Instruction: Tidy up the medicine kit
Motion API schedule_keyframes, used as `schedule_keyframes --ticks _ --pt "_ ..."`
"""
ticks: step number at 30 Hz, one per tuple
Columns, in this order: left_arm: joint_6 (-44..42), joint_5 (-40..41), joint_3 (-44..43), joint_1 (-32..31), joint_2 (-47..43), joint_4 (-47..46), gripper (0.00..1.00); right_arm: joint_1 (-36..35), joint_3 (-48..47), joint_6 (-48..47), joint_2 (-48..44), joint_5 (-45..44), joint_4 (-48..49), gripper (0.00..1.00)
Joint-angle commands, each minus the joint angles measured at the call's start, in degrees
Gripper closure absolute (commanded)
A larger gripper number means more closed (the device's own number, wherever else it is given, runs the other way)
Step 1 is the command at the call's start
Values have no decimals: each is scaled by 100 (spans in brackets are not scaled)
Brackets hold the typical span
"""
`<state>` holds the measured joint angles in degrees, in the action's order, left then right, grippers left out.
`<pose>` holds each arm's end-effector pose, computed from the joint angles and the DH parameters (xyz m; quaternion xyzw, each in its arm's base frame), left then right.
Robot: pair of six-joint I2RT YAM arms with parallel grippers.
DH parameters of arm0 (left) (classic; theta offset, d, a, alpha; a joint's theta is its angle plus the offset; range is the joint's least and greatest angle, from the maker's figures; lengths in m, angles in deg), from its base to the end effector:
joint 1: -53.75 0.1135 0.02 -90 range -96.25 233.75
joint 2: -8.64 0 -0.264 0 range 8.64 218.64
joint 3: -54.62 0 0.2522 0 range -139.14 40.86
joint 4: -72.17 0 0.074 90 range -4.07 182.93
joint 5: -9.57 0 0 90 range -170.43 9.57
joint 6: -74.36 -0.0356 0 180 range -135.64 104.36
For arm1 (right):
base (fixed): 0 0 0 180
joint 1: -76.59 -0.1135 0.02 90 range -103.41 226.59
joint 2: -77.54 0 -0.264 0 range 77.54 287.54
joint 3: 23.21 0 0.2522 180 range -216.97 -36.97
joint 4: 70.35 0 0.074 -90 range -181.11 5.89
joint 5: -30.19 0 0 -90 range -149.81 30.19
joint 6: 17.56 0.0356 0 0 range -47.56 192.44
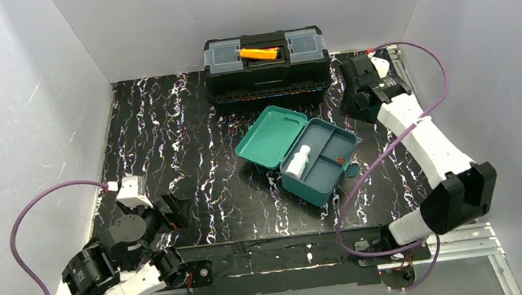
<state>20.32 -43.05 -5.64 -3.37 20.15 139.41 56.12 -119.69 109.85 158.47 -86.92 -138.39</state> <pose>0.0315 -0.0089 0.3234 -0.0429 0.7900 -0.2229 0.5695 0.2733 0.0847 0.3580 0.2101 0.8994 -0.0430 0.3809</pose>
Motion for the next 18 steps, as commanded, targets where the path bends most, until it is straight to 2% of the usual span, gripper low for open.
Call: schedule_keyframes --ticks 1,11,18 --pt "-58 14 26 20 129 -65 0 300 227 -227 322 700 500 40" --pt "-77 -33 45 19 128 -102 1 588 702 -407 885 1506 942 38" --pt "-93 -49 53 25 199 -122 0 588 1625 -472 564 2127 1540 39"
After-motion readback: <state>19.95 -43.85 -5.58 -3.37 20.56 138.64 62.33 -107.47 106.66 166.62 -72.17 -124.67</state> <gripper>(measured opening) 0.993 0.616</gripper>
